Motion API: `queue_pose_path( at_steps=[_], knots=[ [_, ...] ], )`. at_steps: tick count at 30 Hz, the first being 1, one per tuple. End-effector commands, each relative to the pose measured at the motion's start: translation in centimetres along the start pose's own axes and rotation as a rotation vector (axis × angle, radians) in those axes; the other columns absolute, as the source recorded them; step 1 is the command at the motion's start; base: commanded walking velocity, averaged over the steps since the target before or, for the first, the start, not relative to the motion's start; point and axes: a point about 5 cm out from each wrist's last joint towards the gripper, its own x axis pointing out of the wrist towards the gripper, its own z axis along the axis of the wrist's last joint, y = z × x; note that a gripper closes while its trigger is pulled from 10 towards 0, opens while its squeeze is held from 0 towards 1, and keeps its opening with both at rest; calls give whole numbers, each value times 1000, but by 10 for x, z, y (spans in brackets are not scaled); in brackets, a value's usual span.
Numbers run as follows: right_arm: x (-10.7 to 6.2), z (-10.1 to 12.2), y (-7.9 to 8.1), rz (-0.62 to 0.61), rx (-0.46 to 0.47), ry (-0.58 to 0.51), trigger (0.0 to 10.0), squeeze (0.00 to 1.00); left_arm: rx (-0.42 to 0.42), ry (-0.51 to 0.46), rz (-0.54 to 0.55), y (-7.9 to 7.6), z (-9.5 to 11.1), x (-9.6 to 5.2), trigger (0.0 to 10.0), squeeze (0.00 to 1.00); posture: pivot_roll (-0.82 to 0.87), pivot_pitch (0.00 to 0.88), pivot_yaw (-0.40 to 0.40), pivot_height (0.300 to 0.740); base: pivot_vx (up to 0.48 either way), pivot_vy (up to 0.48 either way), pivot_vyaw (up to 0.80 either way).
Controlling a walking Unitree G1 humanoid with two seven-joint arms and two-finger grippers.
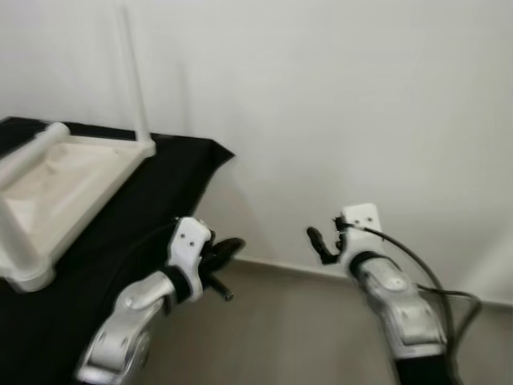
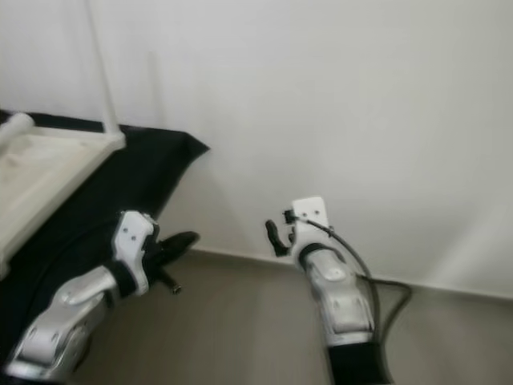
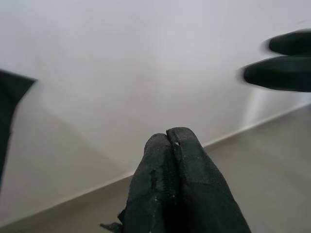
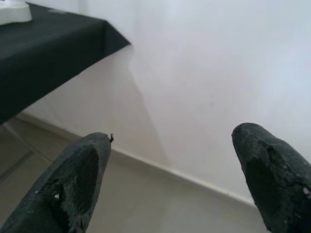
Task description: Building children table
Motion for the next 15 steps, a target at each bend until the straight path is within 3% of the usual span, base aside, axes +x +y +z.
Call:
queue_pose_path(
  at_steps=[1, 4, 10, 15],
  knots=[
    [1, -2, -6, -39, -42, 10, 10000, 0, 6, 20, 33, 0, -3, 2, 10000, 0, -115, 0, -65, 740, 0, 0, 0],
    [2, -2, -7, -44, -43, 8, 10000, 0, -12, 12, 39, 2, -3, 2, 10000, 0, -116, 0, -65, 740, 0, 0, 0],
    [4, -3, -11, -75, -6, -7, 10000, 0, -36, -3, 152, 12, -5, 0, 10000, 0, -130, 0, -62, 740, 0, 0, 0],
    [7, -2, -10, -64, 12, -19, 10000, 0, -38, -1, 167, 15, -7, 2, 10000, 0, -127, 0, -60, 740, 342, 0, 0]
  ],
)
